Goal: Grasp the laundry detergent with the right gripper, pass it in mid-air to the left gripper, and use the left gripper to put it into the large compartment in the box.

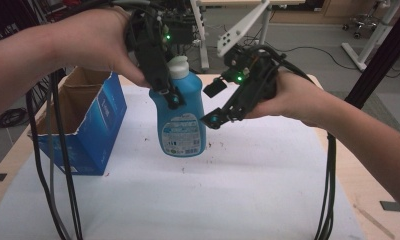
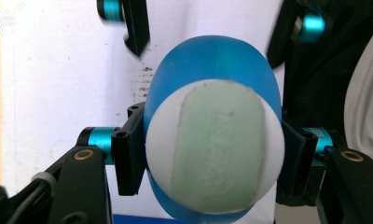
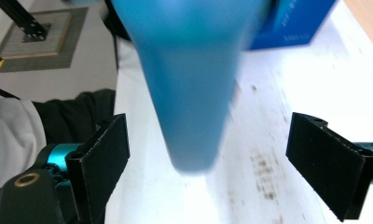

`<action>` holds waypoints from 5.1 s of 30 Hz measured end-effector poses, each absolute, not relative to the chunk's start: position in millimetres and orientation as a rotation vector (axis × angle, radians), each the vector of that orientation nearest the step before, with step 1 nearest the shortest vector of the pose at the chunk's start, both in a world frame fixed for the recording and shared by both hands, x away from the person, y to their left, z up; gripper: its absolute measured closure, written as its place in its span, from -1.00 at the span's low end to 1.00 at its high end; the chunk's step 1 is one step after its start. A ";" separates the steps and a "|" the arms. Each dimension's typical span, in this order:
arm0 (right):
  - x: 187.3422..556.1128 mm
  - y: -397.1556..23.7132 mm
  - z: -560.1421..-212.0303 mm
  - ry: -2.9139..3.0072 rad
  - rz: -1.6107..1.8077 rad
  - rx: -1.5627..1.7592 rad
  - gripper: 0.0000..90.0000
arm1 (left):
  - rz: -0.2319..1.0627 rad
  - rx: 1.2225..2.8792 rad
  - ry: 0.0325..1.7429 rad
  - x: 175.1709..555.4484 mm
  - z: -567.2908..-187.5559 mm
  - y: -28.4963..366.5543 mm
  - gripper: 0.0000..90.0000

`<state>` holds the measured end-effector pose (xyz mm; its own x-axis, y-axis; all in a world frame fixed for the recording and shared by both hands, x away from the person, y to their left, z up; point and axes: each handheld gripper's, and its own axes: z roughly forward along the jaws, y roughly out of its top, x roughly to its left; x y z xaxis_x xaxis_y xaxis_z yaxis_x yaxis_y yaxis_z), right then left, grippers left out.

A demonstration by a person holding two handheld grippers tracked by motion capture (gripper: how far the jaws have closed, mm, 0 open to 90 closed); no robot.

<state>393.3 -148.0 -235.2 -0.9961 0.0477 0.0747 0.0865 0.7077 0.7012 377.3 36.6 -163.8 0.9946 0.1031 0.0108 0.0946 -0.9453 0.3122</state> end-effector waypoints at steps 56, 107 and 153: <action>442.1 -333.1 -276.2 -2.906 -1.049 -0.985 -0.71 | 0.428 2.484 1.257 384.9 -107.3 255.1 -0.15; 437.4 -326.2 -280.5 -2.925 -0.996 -0.948 -0.71 | 0.277 2.656 1.173 403.1 -281.2 260.8 -0.15; 435.1 -332.0 -281.7 -2.921 -1.000 -0.963 -0.71 | 0.269 2.726 1.189 406.9 -279.4 257.5 -0.17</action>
